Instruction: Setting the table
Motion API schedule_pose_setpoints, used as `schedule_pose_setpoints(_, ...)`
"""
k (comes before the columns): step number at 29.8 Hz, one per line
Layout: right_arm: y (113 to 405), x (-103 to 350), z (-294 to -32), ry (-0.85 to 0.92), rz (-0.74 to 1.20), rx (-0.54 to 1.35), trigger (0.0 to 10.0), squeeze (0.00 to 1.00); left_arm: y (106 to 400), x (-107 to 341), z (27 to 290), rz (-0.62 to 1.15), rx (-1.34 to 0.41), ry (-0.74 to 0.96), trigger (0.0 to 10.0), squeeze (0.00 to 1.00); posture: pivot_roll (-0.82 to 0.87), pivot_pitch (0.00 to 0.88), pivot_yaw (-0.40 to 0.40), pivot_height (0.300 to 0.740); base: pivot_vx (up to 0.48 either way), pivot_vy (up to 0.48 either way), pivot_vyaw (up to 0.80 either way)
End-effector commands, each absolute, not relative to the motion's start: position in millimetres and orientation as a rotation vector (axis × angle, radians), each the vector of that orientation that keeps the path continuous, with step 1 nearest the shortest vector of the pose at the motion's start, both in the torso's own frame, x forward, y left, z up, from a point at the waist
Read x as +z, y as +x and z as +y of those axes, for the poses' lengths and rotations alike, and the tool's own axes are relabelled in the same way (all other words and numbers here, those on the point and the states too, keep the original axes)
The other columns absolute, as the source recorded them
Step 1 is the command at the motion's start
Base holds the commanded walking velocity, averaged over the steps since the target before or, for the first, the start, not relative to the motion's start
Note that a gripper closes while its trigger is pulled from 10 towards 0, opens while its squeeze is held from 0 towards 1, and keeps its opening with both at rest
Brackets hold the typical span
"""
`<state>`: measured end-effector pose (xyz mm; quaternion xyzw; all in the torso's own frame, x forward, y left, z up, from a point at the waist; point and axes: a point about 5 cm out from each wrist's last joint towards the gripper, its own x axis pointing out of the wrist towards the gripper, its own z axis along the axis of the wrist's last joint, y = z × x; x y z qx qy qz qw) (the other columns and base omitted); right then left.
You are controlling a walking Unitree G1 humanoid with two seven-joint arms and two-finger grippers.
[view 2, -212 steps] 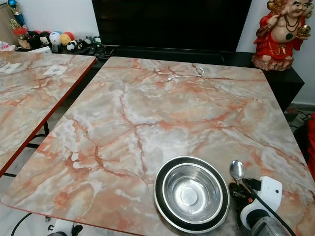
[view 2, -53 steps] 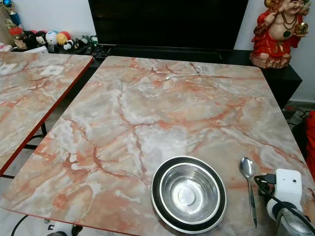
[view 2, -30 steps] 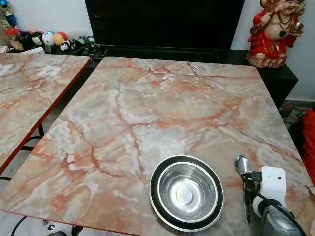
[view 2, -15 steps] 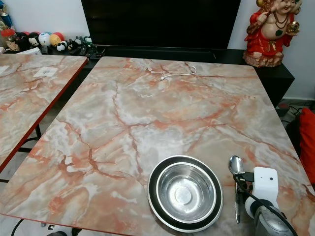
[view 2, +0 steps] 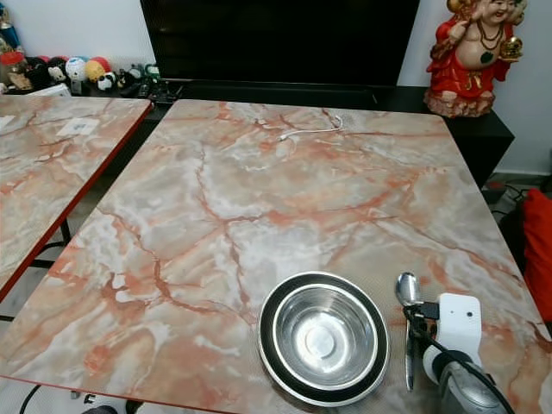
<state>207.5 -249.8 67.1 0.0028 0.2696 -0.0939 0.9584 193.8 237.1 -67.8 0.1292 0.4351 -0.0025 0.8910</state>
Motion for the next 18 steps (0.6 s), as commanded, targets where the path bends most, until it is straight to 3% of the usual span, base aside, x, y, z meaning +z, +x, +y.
schedule_pose_setpoints(1,206,63,-238,0.025,0.573,-0.146,10.0,0.00,191,-69,239,0.922,-0.009,0.271,10.0,0.00,-0.02,0.035,0.002,0.740,0.000,0.000,0.00)
schedule_pose_setpoints(14,203,59,-244,0.000,0.579,-0.208,10.0,0.00,191,-69,239,0.922,-0.009,0.270,10.0,0.00,-0.02,0.037,0.001,0.740,0.000,0.000,0.00)
schedule_pose_setpoints(18,202,63,-264,-0.055,0.529,-0.357,10.0,0.00,191,-69,240,0.923,-0.006,0.270,10.0,0.00,-0.02,0.037,0.002,0.740,0.000,0.000,0.00)
